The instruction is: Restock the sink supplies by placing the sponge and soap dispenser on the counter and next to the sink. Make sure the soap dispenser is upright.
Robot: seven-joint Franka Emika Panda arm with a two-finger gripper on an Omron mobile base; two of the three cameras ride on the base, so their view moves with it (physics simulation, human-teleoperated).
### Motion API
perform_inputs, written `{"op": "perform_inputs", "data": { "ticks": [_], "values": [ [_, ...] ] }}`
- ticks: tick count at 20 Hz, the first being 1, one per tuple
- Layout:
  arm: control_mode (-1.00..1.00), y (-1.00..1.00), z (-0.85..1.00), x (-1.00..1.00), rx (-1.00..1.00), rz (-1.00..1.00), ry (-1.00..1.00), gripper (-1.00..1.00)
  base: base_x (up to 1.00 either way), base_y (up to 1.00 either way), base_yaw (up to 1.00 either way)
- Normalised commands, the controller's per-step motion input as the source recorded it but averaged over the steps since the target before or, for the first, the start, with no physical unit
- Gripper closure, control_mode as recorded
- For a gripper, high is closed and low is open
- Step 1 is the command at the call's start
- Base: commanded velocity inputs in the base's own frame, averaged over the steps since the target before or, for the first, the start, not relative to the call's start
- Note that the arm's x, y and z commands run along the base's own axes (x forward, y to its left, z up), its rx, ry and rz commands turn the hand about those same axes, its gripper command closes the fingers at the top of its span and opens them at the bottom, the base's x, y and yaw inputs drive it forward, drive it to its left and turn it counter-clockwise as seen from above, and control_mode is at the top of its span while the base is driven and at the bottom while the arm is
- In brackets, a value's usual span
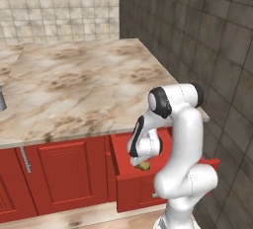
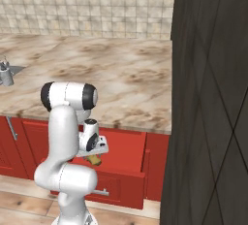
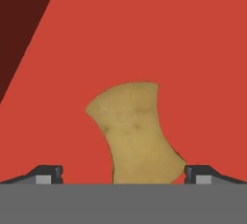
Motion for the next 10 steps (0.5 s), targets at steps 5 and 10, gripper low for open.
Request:
{"op": "perform_inputs", "data": {
  "ticks": [5, 10],
  "values": [
    [-1.0, 0.0, -0.33, 0.32, -0.02, 0.09, 0.0, -1.0, 0.0, 0.0, 0.0],
    [-1.0, 0.01, -0.31, 0.28, -0.03, 0.08, 0.0, -1.0, 0.0, 0.0, 0.0]
  ]
}}
